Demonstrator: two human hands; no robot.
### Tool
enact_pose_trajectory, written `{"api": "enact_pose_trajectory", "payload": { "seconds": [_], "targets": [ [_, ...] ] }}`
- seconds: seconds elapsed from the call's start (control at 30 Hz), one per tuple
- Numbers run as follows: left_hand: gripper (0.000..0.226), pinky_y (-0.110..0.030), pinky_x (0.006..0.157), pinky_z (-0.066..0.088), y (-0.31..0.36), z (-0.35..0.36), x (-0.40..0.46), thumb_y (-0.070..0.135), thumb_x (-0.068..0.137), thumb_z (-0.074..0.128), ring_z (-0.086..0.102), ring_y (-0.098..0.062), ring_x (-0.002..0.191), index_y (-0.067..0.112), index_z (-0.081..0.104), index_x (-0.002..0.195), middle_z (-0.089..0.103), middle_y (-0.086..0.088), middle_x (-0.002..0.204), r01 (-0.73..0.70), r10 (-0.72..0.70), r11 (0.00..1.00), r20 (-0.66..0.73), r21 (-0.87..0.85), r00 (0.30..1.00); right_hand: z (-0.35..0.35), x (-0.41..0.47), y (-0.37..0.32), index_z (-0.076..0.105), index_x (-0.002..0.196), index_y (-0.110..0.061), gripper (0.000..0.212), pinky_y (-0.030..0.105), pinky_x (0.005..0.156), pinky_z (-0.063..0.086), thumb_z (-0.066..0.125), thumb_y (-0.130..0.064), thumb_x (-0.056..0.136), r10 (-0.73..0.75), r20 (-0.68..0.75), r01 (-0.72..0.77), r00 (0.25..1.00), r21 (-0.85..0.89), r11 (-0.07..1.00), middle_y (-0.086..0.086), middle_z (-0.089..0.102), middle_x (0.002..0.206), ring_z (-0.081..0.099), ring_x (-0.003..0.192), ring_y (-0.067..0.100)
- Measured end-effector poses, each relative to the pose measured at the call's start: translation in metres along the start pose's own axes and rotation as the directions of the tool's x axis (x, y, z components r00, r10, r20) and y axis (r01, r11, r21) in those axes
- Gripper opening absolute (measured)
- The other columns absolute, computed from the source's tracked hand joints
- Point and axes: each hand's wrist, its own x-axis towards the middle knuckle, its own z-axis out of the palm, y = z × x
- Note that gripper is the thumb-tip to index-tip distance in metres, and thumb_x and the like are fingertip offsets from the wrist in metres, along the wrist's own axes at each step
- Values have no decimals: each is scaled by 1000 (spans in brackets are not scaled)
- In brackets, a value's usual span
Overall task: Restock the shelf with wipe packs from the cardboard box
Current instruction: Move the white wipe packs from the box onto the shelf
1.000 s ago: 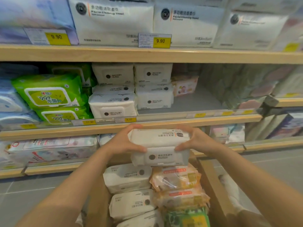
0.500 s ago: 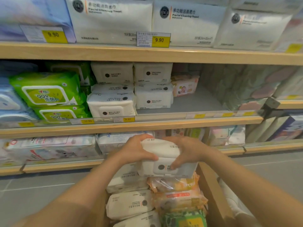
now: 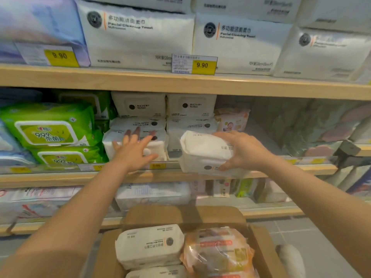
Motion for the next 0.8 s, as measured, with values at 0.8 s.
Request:
{"api": "enact_pose_trajectory", "payload": {
  "seconds": [0.8],
  "targets": [
    [100, -70, 106, 2, -6, 42, 3, 64, 63, 61, 2, -34, 142, 50, 3, 143, 7, -5, 157, -25, 50, 994, -233, 109, 971, 63, 91, -13, 25, 147, -32, 71, 35, 110, 26, 62, -40, 87, -83, -16, 81, 996, -124, 989, -7, 28, 154, 29, 139, 18]
  ]
}}
